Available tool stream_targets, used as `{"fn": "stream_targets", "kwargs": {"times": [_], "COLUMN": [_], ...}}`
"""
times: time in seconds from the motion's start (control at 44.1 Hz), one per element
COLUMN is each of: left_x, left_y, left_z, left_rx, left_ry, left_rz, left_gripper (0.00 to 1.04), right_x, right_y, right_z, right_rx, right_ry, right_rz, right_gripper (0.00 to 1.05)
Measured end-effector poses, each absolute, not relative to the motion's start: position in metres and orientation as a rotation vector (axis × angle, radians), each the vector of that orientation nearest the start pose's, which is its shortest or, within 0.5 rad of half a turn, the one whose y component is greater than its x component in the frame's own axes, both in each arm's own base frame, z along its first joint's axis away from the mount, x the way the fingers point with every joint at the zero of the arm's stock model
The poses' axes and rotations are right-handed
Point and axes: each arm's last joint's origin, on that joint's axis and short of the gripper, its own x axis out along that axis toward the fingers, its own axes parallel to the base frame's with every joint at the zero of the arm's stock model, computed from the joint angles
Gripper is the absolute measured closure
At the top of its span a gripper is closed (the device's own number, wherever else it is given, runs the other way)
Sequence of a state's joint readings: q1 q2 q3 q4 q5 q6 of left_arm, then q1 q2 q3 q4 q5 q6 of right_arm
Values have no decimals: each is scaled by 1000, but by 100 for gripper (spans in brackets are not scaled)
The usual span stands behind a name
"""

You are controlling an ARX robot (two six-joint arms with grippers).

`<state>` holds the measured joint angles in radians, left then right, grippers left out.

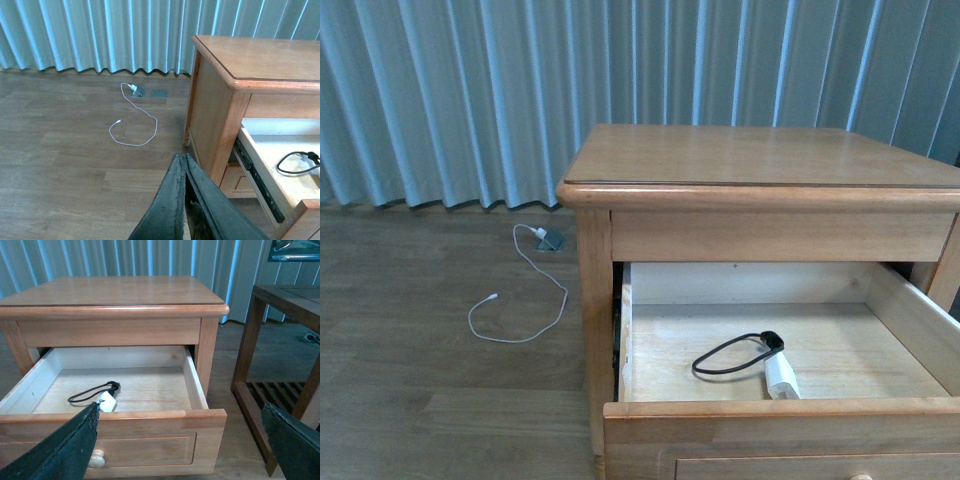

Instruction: Put charger into drawer

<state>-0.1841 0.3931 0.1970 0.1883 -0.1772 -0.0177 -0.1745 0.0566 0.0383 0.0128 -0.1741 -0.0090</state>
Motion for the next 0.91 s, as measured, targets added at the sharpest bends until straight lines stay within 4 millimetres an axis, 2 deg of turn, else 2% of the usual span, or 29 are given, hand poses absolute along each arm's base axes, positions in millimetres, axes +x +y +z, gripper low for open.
{"fn": "stream_targets", "kwargs": {"times": [0.204, 0.295, 0.906], "left_x": [117, 115, 97], "left_y": [-7, 0, 0], "left_z": [198, 193, 167], "left_rx": [-8, -8, -7], "left_ry": [3, -2, -4], "left_rz": [-34, 6, -1], "left_gripper": [101, 101, 101], "right_x": [98, 98, 98], "right_y": [-12, -12, -12], "right_z": [173, 173, 173], "right_rx": [-8, -8, -8], "right_ry": [5, 5, 5], "right_rz": [0, -1, -1], "right_gripper": [8, 8, 8]}}
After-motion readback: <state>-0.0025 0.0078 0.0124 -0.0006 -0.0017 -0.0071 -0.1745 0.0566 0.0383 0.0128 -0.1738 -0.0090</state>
